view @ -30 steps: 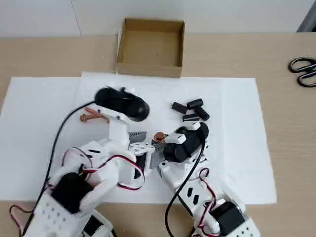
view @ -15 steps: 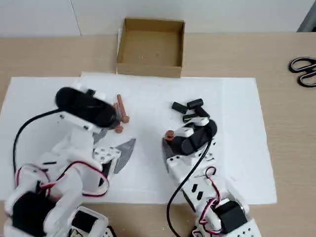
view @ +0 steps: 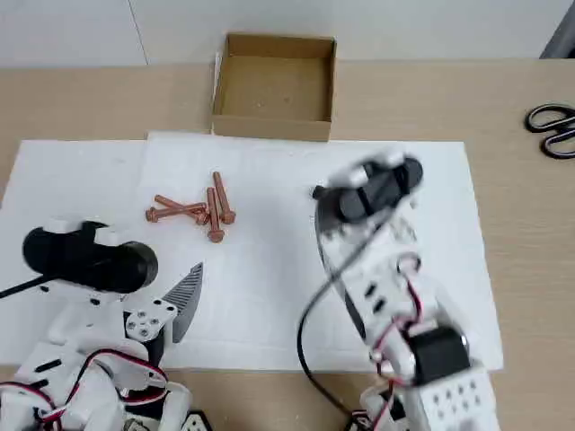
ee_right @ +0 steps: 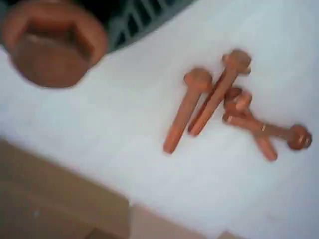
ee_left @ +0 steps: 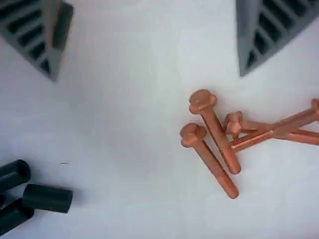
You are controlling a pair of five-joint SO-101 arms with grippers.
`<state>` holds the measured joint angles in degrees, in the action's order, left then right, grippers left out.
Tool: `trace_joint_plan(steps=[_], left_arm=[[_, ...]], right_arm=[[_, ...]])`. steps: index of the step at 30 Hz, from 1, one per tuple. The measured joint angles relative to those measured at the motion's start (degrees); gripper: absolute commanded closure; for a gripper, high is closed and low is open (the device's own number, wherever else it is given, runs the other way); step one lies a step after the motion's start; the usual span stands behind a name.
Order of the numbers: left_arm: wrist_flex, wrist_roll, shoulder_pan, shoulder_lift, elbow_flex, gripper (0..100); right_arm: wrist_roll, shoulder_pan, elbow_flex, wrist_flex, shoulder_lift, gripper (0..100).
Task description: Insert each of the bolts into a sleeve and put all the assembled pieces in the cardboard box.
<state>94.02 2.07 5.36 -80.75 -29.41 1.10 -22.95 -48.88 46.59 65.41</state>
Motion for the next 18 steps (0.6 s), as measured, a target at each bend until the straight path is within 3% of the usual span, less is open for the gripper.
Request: trace_joint_plan(steps=[7,18], left_arm=[[0.0,0.0,-4.0,-0.5,0.0,78],[0.0,0.0,-4.1,-0.5,0.0,78]], right_arm=[[0.4,2.0,13.4,-14.4,-25.8,99.5],[0.4,7.9,42.0,-32.4,-68.8,99.5]])
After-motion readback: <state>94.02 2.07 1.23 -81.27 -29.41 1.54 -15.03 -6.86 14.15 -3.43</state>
